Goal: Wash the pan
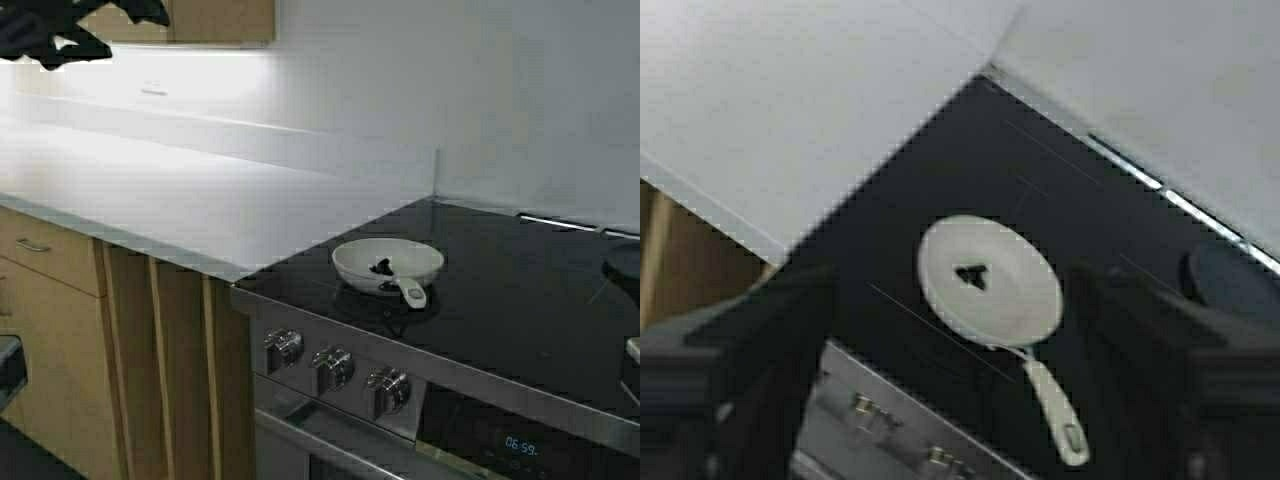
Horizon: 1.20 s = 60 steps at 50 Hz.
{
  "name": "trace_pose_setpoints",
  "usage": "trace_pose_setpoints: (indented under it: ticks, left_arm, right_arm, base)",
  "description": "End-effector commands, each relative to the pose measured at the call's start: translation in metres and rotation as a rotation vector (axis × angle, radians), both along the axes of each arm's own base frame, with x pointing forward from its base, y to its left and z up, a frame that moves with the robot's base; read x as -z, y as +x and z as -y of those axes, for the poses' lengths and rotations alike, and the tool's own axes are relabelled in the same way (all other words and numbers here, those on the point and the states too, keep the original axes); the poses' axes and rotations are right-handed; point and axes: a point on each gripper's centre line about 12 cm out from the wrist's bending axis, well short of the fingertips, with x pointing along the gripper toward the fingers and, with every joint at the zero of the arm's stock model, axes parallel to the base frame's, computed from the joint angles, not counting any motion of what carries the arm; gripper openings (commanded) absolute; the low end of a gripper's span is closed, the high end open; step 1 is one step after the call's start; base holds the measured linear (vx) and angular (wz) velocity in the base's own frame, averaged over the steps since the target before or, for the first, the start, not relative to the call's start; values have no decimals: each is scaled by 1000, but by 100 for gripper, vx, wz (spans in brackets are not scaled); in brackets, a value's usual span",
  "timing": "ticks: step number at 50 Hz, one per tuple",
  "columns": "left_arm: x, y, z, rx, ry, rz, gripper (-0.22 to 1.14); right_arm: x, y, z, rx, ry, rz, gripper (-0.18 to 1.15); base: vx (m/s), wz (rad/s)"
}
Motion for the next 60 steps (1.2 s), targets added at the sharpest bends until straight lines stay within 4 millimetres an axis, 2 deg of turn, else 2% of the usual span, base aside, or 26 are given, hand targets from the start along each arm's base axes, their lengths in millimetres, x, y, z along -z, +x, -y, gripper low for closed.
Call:
trace_pose_setpoints:
  ticks: [1, 22, 36, 49, 60]
  left_arm:
    - [11, 18, 17, 34, -43, -5, 100]
    - [86, 60, 77, 193, -224, -138, 100]
    - [155, 88, 109, 263, -450, -291, 100]
    - [211, 101, 134, 272, -603, -405, 100]
    - [246, 108, 163, 305, -643, -461, 100]
  right_arm:
    - [-5, 2, 0, -2, -1, 9, 6]
    - [-3, 2, 0, -2, -9, 5, 6]
    - [-3, 2, 0, -1, -11, 3, 6]
    - [-2, 2, 0, -1, -11, 0, 6]
    - [-1, 2, 0, -1, -11, -3, 6]
  base:
    - [0, 0]
    - [0, 0]
    - [0, 0]
    - [0, 0]
    - [0, 0]
